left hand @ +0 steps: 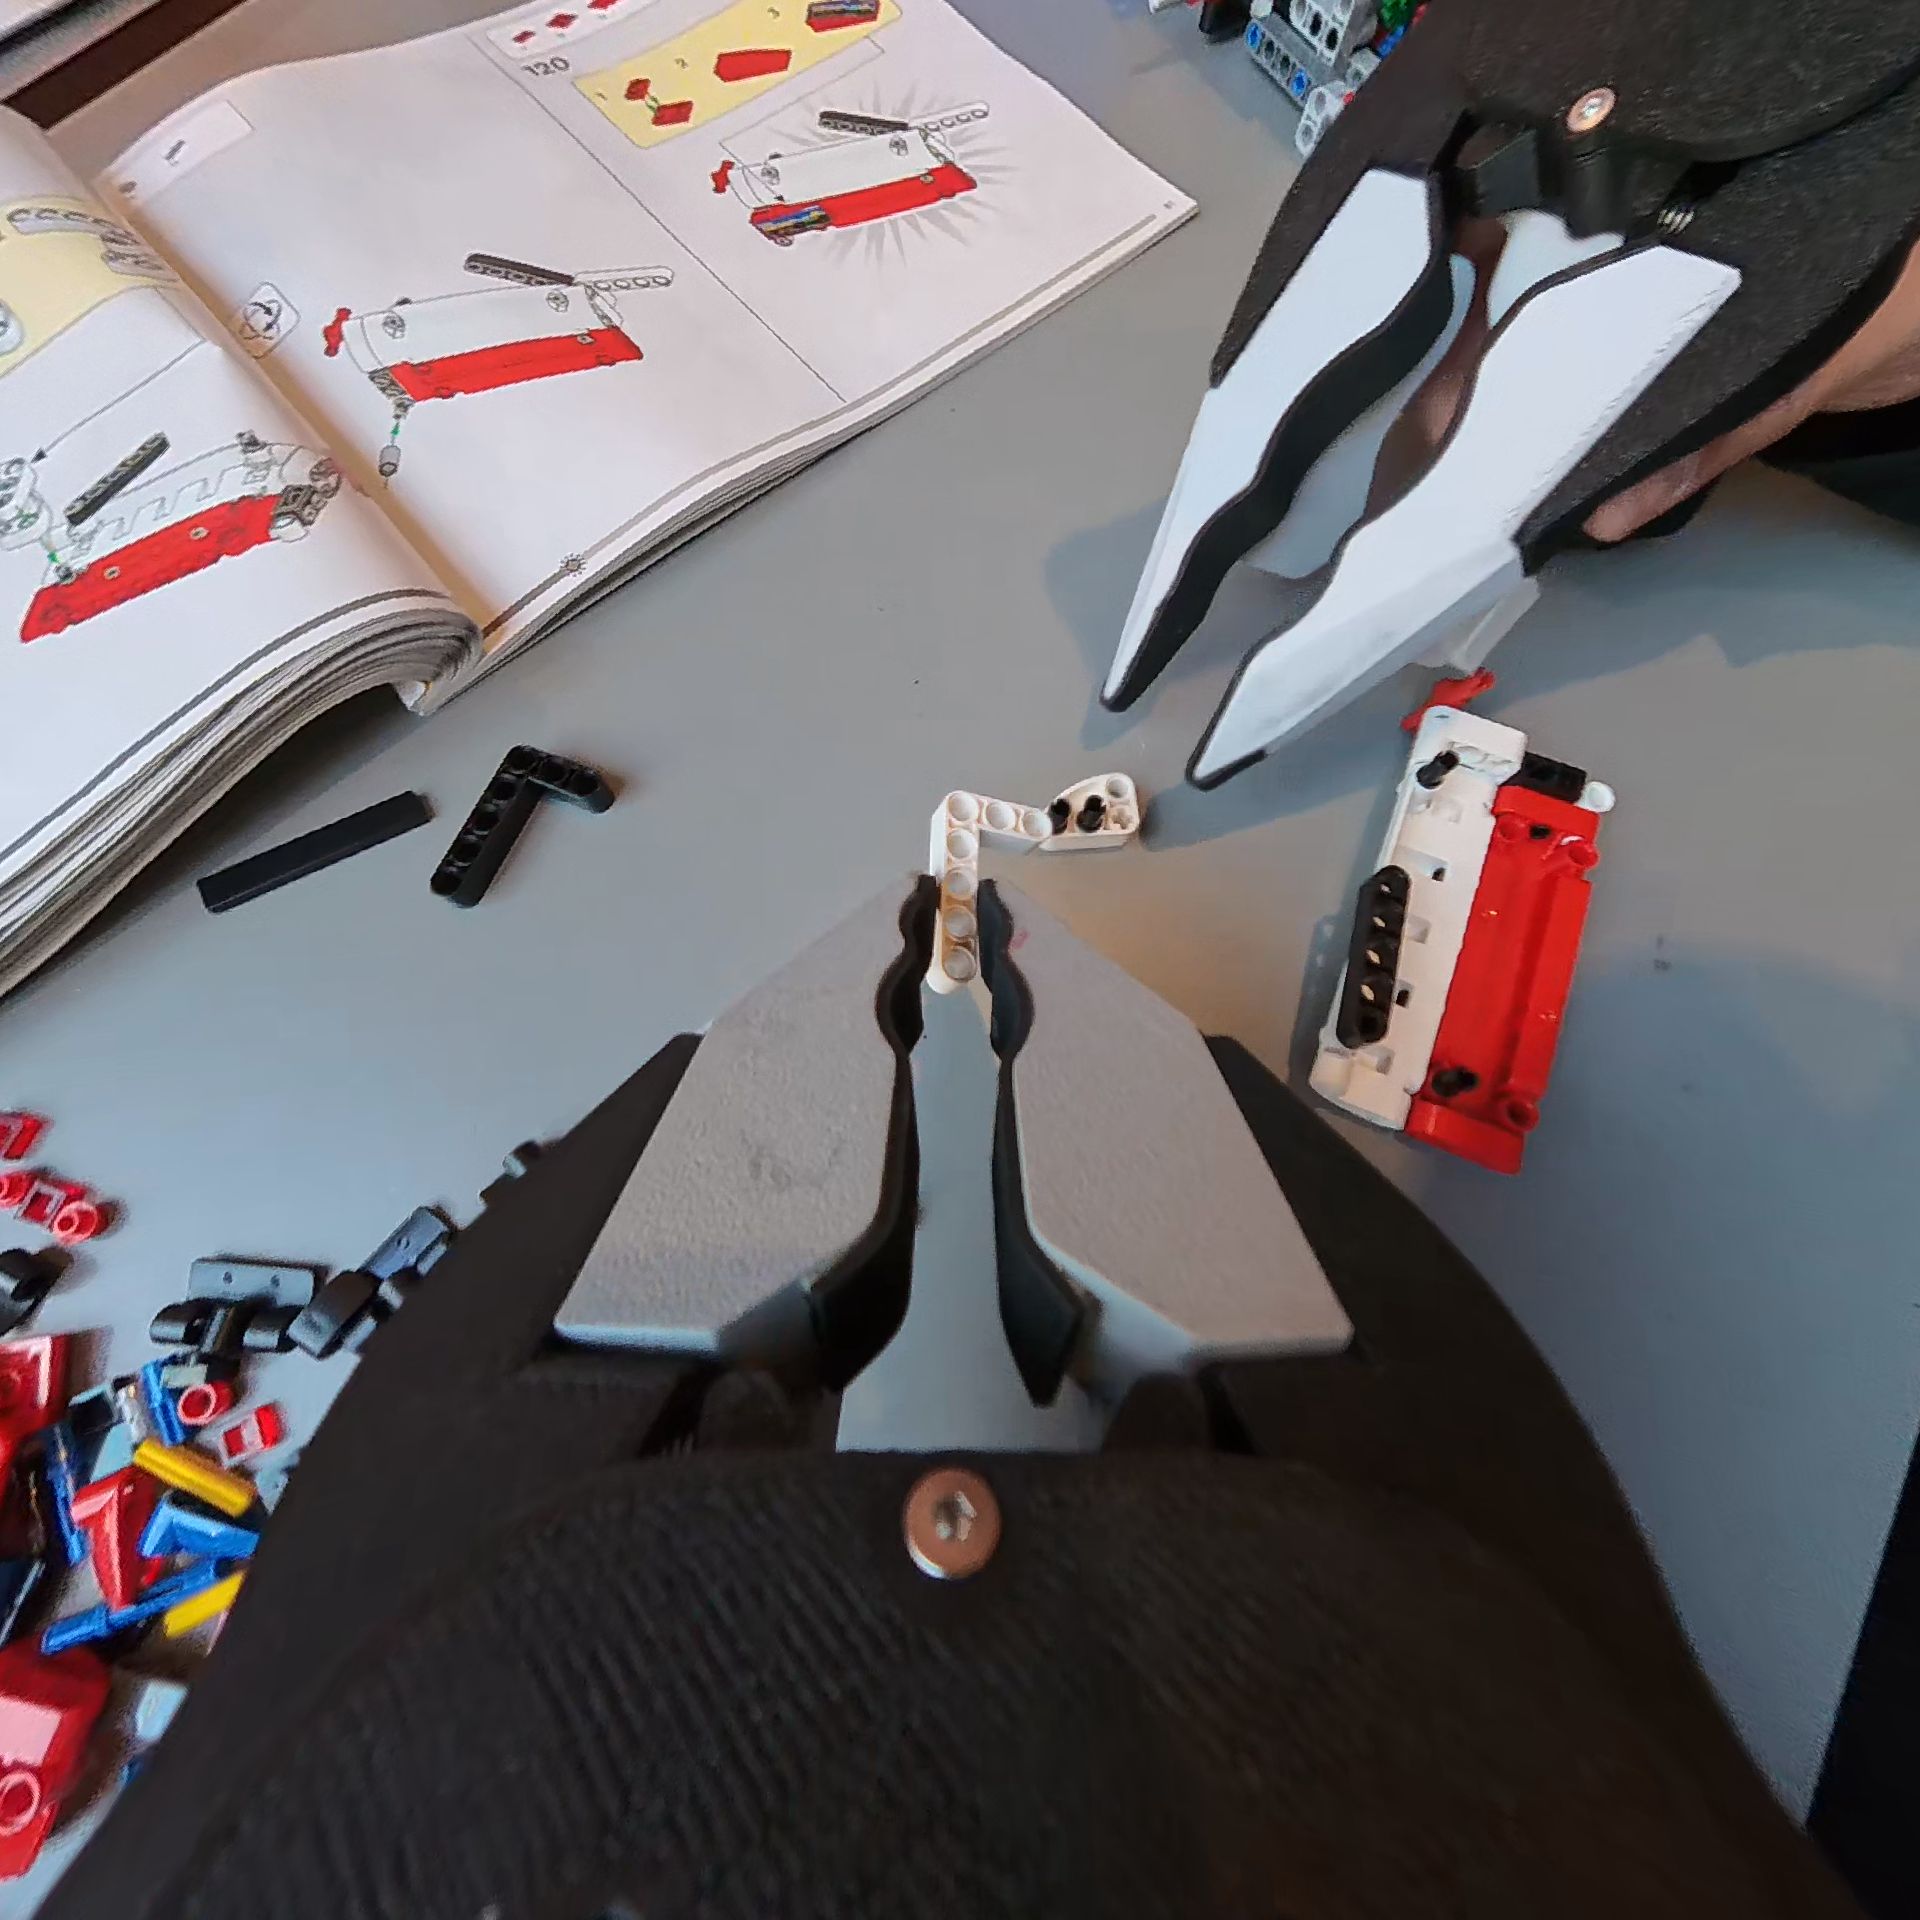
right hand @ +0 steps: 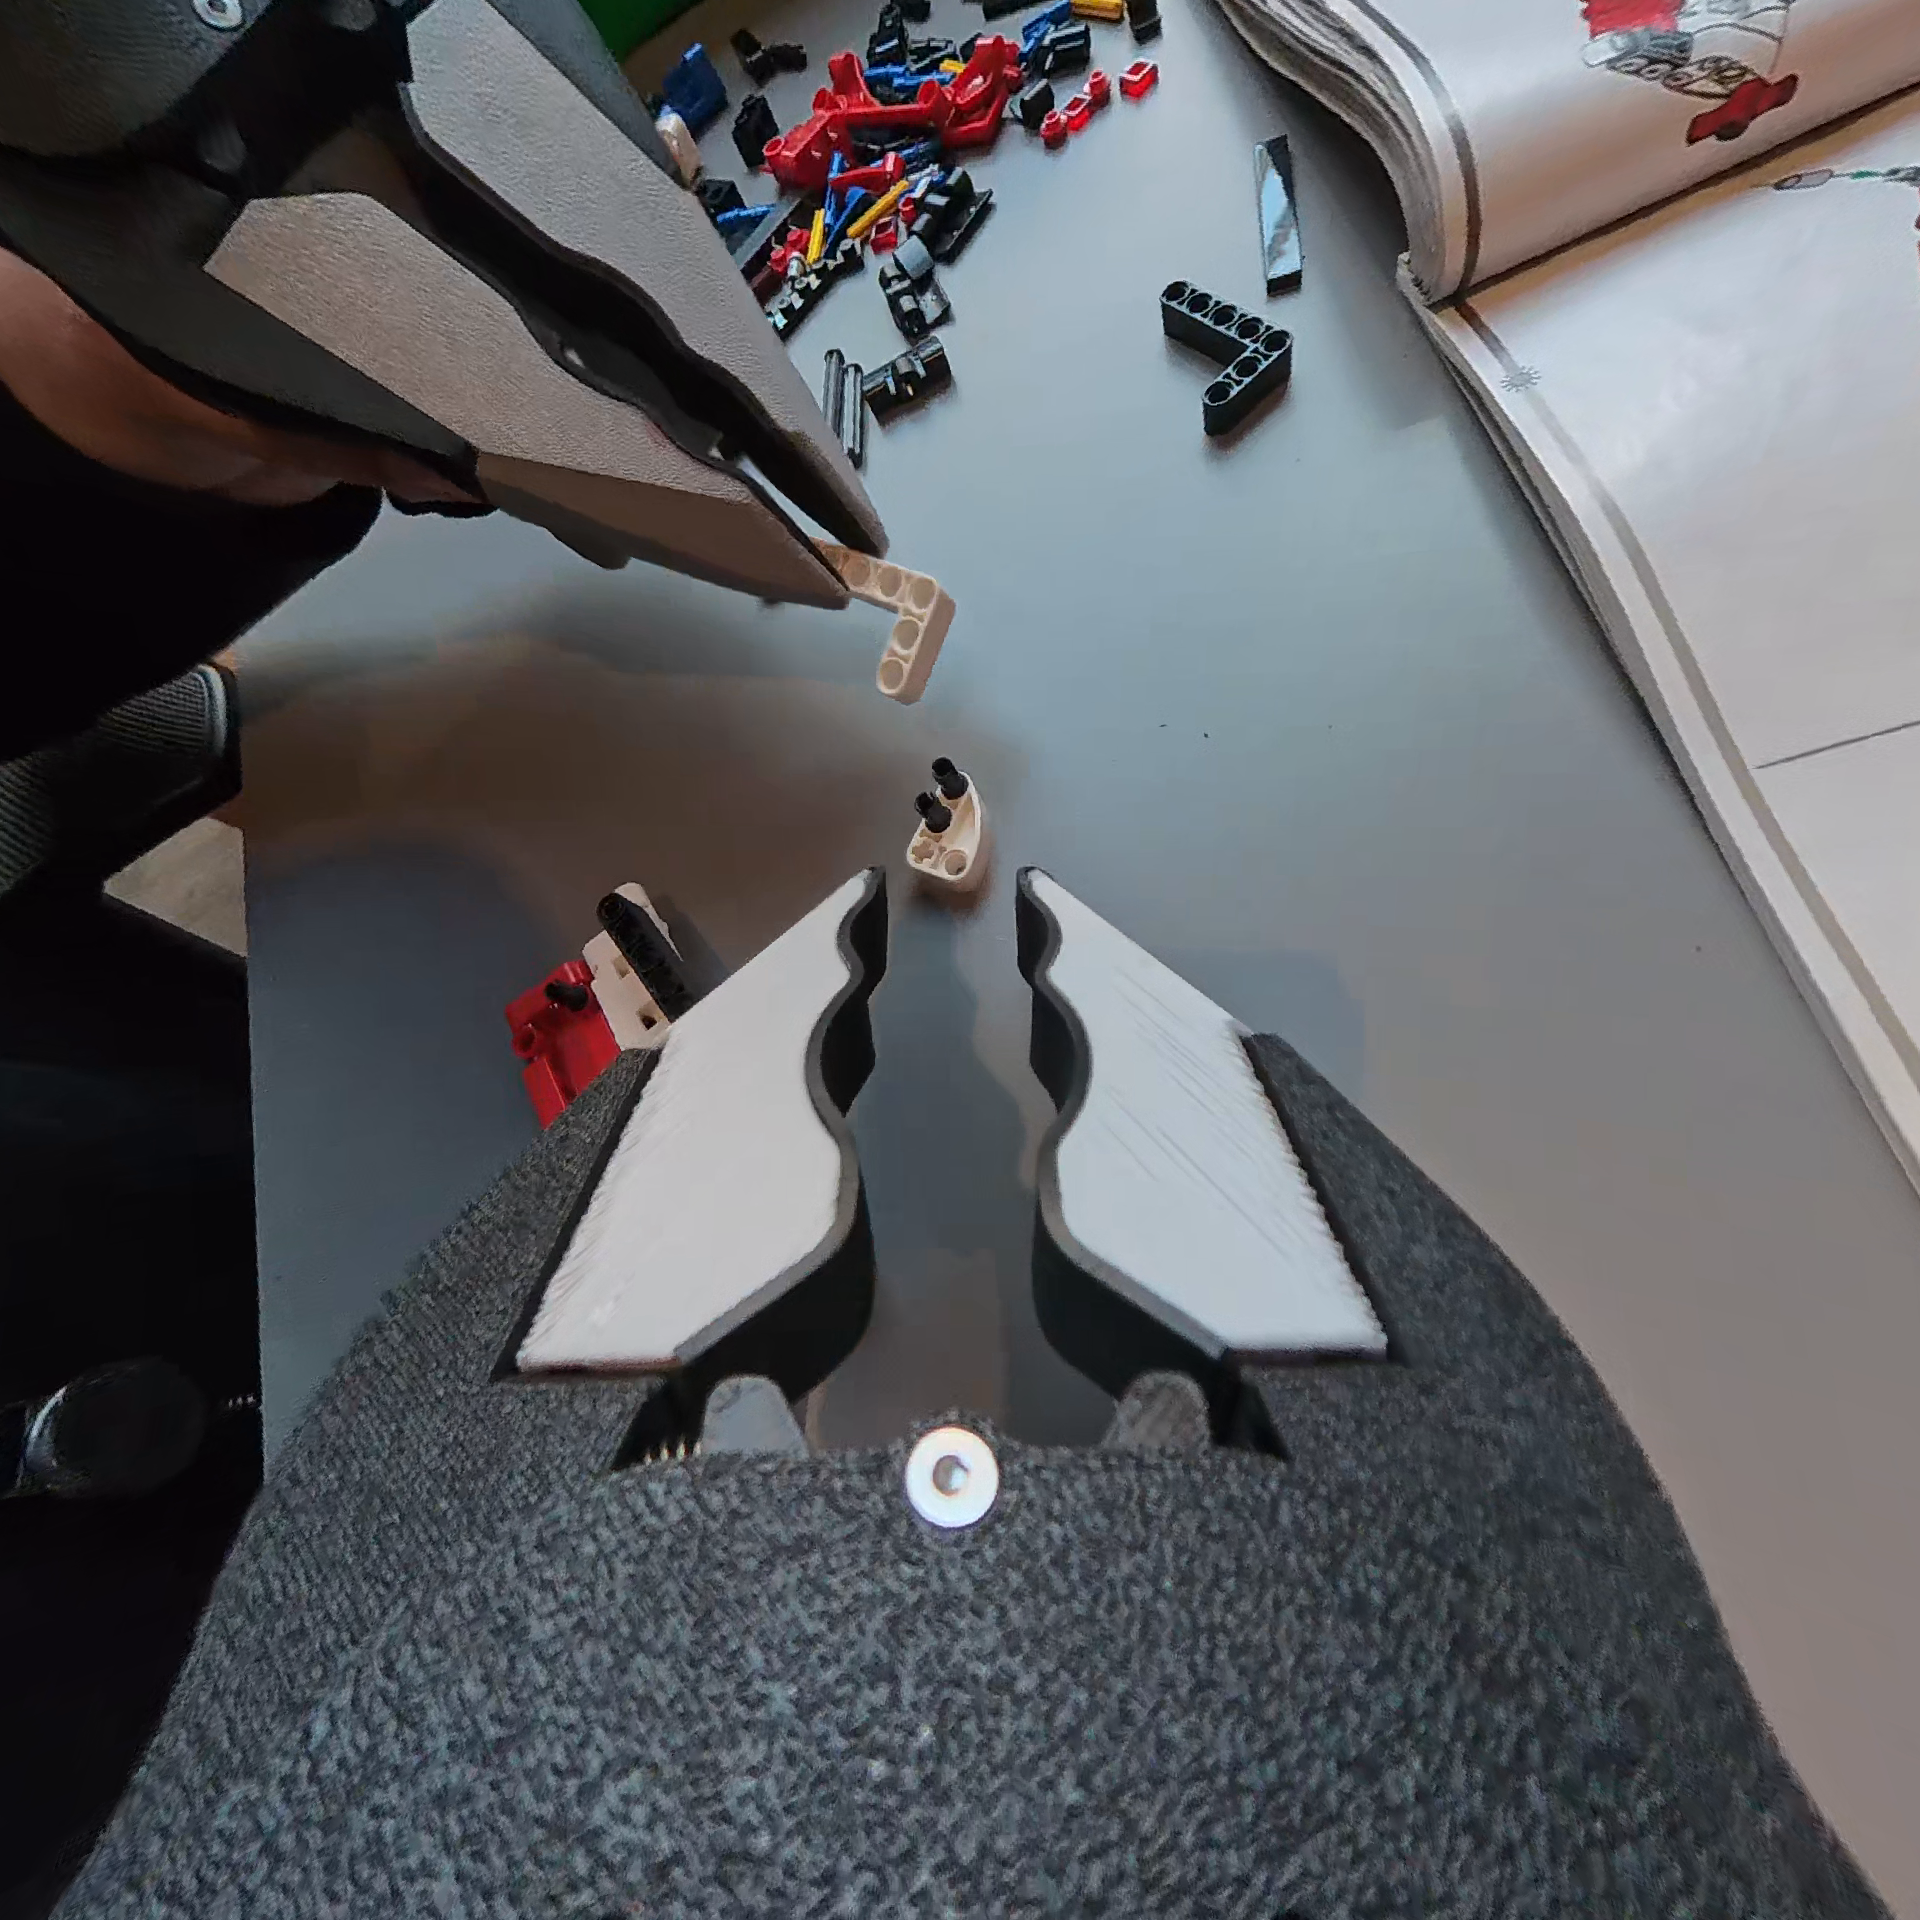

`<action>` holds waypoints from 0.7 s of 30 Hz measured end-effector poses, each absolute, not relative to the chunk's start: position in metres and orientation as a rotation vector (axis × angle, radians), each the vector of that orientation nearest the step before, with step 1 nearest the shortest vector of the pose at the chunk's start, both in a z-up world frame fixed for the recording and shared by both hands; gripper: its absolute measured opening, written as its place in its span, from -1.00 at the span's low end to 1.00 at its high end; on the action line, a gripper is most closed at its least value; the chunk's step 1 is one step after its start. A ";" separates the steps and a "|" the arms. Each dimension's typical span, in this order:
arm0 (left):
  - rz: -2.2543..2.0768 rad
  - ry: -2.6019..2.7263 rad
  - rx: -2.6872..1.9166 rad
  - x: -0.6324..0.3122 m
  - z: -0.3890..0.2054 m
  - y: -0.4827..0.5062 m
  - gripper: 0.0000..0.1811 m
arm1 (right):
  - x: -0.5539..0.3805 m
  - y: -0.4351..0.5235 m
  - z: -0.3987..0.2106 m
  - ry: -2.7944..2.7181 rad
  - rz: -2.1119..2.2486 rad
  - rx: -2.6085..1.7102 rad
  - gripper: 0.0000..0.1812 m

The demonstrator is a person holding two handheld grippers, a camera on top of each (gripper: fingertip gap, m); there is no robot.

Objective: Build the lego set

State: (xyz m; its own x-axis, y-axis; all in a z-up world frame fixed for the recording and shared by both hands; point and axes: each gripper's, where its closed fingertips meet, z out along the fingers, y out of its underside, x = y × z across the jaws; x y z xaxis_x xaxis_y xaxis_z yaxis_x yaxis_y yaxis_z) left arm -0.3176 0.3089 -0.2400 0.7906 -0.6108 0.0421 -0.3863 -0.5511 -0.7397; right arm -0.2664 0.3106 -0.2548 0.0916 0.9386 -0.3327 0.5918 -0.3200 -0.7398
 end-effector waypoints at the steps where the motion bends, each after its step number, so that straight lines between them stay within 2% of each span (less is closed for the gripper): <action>1: -0.379 0.748 -2.219 -0.316 -0.241 0.310 -0.95 | -0.268 0.310 -0.256 -1.521 1.097 -1.951 -0.73; 11: -0.426 0.803 -2.255 -0.308 -0.253 0.308 -0.95 | -0.271 0.287 -0.267 -1.730 1.004 -1.868 -0.78; 16: -0.478 0.945 -2.130 -0.300 -0.235 0.309 -0.96 | -0.266 0.308 -0.256 -1.695 0.930 -1.819 -0.77; 21: -0.538 1.192 -2.033 -0.291 -0.230 0.307 -0.96 | -0.272 0.309 -0.226 -1.741 0.892 -1.532 -0.66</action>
State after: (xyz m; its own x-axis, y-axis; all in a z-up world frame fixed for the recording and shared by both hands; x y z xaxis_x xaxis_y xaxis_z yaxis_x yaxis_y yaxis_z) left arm -0.2914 0.3066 -0.2302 0.4880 -0.8728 0.0005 -0.5780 -0.3236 -0.7492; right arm -0.2725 0.3088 -0.2262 -0.1105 0.9934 0.0309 0.5548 0.0875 -0.8274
